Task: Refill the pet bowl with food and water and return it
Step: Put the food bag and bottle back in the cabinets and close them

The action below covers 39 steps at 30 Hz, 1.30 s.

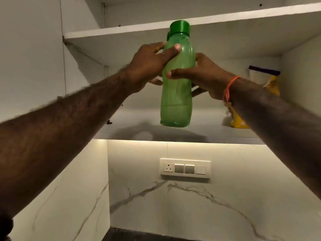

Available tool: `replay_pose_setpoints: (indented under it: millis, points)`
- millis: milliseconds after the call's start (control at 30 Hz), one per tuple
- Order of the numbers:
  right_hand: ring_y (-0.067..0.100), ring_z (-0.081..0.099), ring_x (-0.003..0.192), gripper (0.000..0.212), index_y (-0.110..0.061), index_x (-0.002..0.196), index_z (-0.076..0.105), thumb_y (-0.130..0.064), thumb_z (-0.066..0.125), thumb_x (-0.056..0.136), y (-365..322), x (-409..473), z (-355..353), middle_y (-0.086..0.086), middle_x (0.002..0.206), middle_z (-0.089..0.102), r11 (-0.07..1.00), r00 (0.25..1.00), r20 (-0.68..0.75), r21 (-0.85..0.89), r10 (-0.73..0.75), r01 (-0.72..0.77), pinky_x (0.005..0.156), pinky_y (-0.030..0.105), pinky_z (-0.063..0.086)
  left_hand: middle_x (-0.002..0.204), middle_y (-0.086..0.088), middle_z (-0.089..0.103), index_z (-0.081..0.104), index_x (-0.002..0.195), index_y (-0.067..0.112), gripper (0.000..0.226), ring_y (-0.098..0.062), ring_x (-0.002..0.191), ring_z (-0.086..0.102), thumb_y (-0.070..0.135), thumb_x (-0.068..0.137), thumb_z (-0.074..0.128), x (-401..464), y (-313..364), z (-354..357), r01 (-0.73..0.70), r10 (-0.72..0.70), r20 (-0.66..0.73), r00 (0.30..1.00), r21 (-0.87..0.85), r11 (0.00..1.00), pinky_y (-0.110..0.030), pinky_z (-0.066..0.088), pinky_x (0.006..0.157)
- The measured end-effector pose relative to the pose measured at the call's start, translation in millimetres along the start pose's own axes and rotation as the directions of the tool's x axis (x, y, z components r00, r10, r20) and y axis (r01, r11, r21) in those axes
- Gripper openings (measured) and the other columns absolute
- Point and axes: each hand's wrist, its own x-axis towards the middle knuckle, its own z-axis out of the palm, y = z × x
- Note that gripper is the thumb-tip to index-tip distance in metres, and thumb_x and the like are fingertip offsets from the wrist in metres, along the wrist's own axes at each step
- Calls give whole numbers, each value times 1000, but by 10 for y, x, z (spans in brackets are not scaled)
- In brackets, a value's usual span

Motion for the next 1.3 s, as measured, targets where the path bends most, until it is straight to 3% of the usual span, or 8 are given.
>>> replay_pose_setpoints:
  millis: [267, 400, 567, 800, 867, 967, 1167, 1300]
  points:
    - [28, 72, 102, 110, -17, 137, 45, -50, 95, 44, 740, 1021, 404, 6, 122, 67, 994, 993, -46, 4, 111, -111, 69, 50, 64, 131, -9, 64, 46, 149, 16, 48, -28, 100, 73, 29, 105, 56, 621, -774, 96, 115, -117, 6, 993, 127, 985, -44, 66, 72]
    - [33, 65, 111, 99, -12, 142, 31, -38, 93, 68, 975, 1336, 640, 10, 131, 57, 987, 985, -79, -44, 153, -157, 77, 55, 63, 126, -13, 64, 42, 151, 16, 53, -35, 106, 70, 15, 101, 59, 747, -1166, 84, 104, -109, 11, 994, 201, 974, -51, 64, 81]
    - [34, 63, 114, 102, -9, 144, 24, -37, 91, 72, 1245, 1577, 896, 11, 134, 54, 977, 980, -47, -79, 195, -198, 81, 54, 62, 133, -7, 60, 28, 159, 29, 84, -32, 116, 64, 29, 85, 68, 825, -1668, 61, 113, -125, 33, 992, 255, 960, -52, 61, 91]
    - [33, 61, 119, 106, -13, 146, 27, -38, 94, 67, 1554, 1647, 1022, 9, 135, 54, 984, 982, -60, -25, 177, -179, 87, 56, 60, 150, -6, 51, 18, 163, 34, 89, -27, 133, 53, 22, 94, 73, 801, -1979, 68, 111, -118, 19, 993, 237, 965, -53, 55, 102]
    - [31, 59, 119, 109, -13, 148, 24, -36, 94, 68, 1579, 1614, 1017, 7, 135, 54, 982, 982, -42, -26, 185, -186, 82, 51, 60, 149, -4, 52, 20, 163, 35, 90, -25, 131, 55, 24, 92, 75, 769, -1983, 75, 104, -109, 5, 994, 268, 958, -48, 56, 101]
    - [27, 56, 118, 119, -9, 154, 11, -37, 92, 71, 1570, 1540, 962, 7, 138, 52, 980, 983, -2, -80, 183, -183, 75, 36, 53, 140, -1, 57, 30, 161, 24, 81, -19, 118, 57, 19, 93, 73, 671, -1898, 102, 88, -81, -34, 996, 379, 921, -22, 50, 87]
    - [35, 41, 142, 137, -11, 161, -4, -33, 95, 68, 1437, 1256, 710, 18, 161, 31, 975, 981, -2, -115, 193, -192, 109, 46, 45, 146, -15, 56, 45, 148, 3, 67, -30, 132, 53, 21, 92, 75, 476, -1621, 188, 60, -10, -109, 994, 471, 880, -17, 35, 89]
    - [35, 42, 142, 139, -13, 161, 1, -39, 96, 64, 1357, 935, 576, 18, 163, 29, 967, 981, -35, -167, 189, -192, 112, 48, 45, 157, -13, 46, 33, 157, 7, 88, -30, 143, 44, 43, 89, 76, 323, -1459, 296, 15, 21, -66, 998, 506, 863, -38, 39, 116]
